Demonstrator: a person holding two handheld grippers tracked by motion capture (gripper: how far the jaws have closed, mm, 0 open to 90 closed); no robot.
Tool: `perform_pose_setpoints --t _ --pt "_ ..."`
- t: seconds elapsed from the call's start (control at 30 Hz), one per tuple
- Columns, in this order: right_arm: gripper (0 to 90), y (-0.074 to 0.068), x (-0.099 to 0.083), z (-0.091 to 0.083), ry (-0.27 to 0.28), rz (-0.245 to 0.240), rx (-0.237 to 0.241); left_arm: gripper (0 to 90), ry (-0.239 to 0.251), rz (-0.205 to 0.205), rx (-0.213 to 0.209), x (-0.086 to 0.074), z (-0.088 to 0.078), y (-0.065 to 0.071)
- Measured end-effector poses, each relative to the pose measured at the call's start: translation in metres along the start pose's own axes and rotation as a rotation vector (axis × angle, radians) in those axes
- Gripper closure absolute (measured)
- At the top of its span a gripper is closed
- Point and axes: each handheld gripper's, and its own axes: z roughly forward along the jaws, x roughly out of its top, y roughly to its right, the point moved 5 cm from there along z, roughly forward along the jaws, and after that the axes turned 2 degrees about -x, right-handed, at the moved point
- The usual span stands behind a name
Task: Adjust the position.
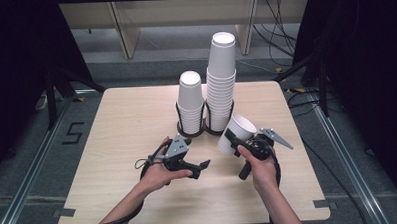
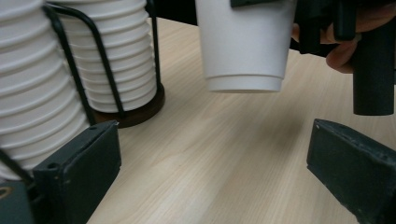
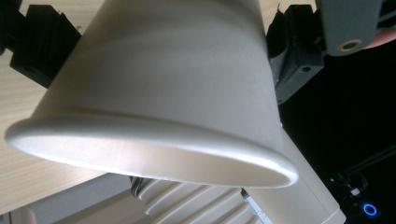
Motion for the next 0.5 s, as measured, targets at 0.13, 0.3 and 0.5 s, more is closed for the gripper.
perform_pose_setpoints --t 0.13,0.3,0.5 --pt "16.9 -0.001 0.001 -0.005 0.005 -0.017 -0.015 3.8 0.029 -0.007 0.022 -0.003 -0.011 -0.004" --pt "16.9 0.001 0.004 -0.012 0.019 -0.071 -0.035 4.5 0.040 -0.023 0.057 -0.014 -0.024 -0.009" --pt "16.9 0.002 0.005 -0.016 0.023 -0.117 -0.052 5.1 0.029 -0.044 0.074 -0.028 -0.031 -0.013"
